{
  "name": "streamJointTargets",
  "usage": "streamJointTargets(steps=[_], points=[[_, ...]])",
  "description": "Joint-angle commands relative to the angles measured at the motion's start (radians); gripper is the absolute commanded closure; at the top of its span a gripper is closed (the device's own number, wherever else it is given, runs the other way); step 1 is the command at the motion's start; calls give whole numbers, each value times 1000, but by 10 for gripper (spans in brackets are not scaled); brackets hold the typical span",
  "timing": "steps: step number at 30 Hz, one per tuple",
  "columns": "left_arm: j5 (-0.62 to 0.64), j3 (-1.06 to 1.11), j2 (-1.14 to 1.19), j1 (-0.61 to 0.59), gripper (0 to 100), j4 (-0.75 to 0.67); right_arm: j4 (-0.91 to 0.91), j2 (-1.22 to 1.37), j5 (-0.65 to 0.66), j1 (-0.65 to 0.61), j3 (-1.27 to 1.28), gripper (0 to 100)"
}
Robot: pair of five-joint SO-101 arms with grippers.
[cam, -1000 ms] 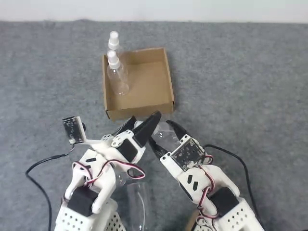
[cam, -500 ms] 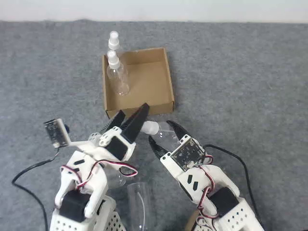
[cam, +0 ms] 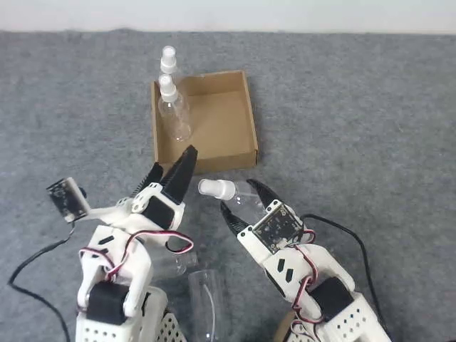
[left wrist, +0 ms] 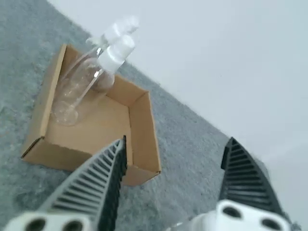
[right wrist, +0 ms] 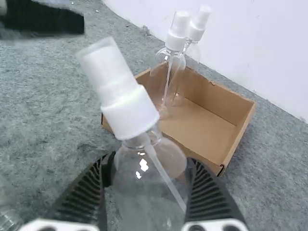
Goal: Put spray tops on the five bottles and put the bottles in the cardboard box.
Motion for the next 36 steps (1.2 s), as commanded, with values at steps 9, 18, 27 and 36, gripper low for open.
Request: streamJointTargets(steps=[9, 18, 27, 36], points=[[-40, 58, -20, -5, 703, 8, -1, -24, -15, 1, 18, 988], [-44, 70, -20, -5, 714, 8, -47, -24, -43, 1, 20, 988], [-100, 87, -20, 3, 991, -34, -50, -24, -163, -7, 18, 988], [-100, 174, -20, 14, 977, -187, -45, -24, -164, -8, 20, 988]])
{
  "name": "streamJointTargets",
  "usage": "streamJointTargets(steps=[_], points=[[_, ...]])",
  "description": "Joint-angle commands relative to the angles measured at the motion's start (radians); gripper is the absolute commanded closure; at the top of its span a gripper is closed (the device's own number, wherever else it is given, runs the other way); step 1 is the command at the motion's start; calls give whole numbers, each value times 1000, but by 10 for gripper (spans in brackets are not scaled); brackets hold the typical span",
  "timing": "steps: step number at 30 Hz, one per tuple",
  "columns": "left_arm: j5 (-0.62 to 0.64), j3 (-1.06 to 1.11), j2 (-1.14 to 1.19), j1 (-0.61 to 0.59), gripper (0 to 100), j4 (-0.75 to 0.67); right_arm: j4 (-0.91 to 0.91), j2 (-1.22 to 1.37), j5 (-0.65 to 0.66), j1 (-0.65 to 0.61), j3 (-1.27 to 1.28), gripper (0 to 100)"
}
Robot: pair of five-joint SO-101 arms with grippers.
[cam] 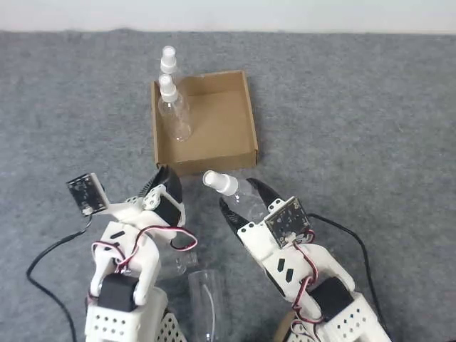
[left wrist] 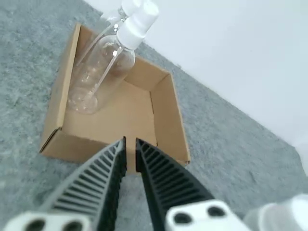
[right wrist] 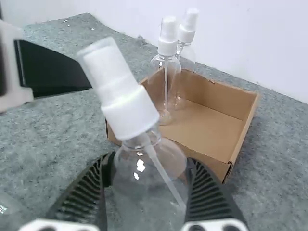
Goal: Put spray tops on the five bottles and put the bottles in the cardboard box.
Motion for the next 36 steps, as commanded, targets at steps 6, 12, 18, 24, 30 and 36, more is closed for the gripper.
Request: streamJointTargets(steps=[6, 12, 18, 24, 30, 36], points=[[-11, -2, -20, 144, 977, -72, -15, -22, -12, -50, 21, 988], [-9, -4, -20, 258, 977, -74, -15, -13, -12, -51, 21, 991], [-11, -4, -20, 345, 977, -74, 21, -13, -6, -51, 21, 991], [-52, -4, -20, 394, 977, -74, 22, -13, -5, -50, 21, 991], [-121, -2, -20, 427, 977, -74, 42, -13, -5, -51, 21, 991], [-207, 1, -20, 434, 975, -69, 56, -13, -5, -51, 21, 991]])
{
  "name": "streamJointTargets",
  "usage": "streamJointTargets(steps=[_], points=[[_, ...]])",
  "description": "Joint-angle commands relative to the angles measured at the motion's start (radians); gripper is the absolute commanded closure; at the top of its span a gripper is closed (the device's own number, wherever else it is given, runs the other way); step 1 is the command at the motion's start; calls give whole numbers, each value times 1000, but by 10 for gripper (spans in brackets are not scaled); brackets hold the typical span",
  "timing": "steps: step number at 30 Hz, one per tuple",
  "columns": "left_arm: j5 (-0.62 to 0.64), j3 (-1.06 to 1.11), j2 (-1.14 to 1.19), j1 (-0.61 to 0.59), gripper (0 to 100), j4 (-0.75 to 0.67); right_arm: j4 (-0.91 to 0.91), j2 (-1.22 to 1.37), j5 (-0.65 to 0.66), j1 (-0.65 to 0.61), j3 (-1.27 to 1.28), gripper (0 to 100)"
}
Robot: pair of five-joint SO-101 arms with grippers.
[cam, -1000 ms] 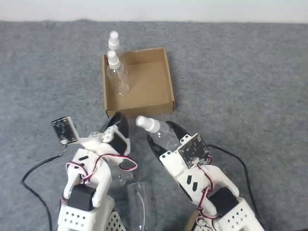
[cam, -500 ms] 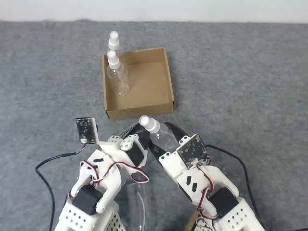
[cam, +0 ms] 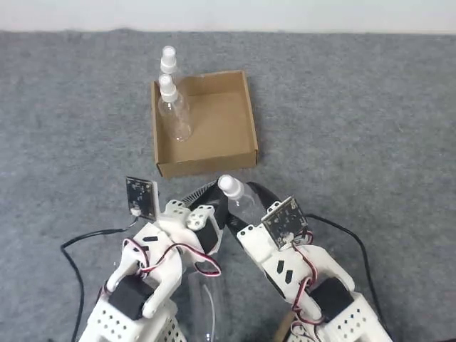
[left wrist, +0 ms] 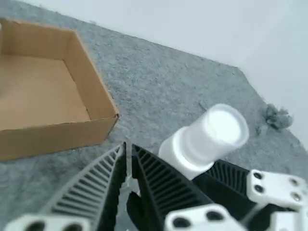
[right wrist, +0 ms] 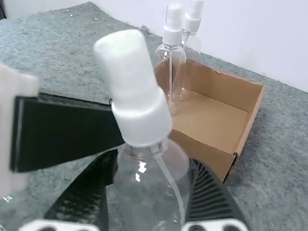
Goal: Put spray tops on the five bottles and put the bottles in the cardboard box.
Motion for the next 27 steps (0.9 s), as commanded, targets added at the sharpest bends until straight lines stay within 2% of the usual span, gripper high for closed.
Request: streamJointTargets(steps=[1, 5, 14, 20, 27], points=[[-46, -12, -20, 34, 975, -32, 8, -13, -2, -16, 21, 991], [-44, -16, -20, 17, 976, -31, 8, -13, -2, -12, 21, 991], [-43, -53, -20, -141, 977, -29, 8, -22, -2, -5, 21, 991], [-43, -54, -20, -261, 977, -34, -1, -22, -9, 87, 21, 991], [-51, -54, -20, -387, 977, -32, -2, -22, -9, 104, 21, 991]])
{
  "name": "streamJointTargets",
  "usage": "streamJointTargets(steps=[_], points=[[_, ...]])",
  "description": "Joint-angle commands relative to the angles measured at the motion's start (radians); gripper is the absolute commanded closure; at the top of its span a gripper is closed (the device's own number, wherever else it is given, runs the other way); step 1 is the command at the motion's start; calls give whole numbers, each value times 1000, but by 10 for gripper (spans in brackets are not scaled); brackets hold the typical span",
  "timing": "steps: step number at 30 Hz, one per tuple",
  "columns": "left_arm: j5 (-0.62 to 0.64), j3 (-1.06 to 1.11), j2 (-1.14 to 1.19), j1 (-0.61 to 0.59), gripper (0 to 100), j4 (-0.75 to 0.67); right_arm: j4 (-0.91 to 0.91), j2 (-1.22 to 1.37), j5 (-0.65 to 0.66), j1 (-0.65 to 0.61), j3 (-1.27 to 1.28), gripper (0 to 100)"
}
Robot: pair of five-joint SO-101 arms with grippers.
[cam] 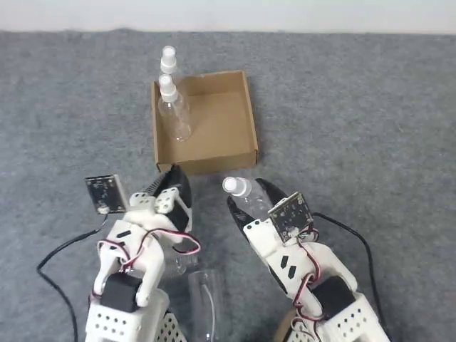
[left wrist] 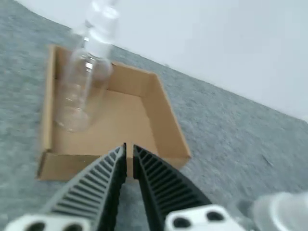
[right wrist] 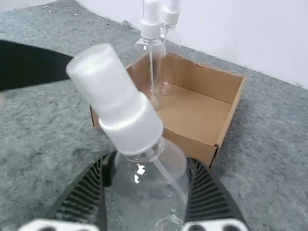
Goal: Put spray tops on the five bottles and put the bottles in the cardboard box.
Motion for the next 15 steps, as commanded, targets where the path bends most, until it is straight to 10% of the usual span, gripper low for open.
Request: streamJointTargets(steps=[1, 15], points=[[-15, -53, -20, -74, 977, -32, -7, -22, -9, 16, 21, 991], [-80, 35, -20, -382, 977, -37, -4, -22, -48, 18, 21, 991]])
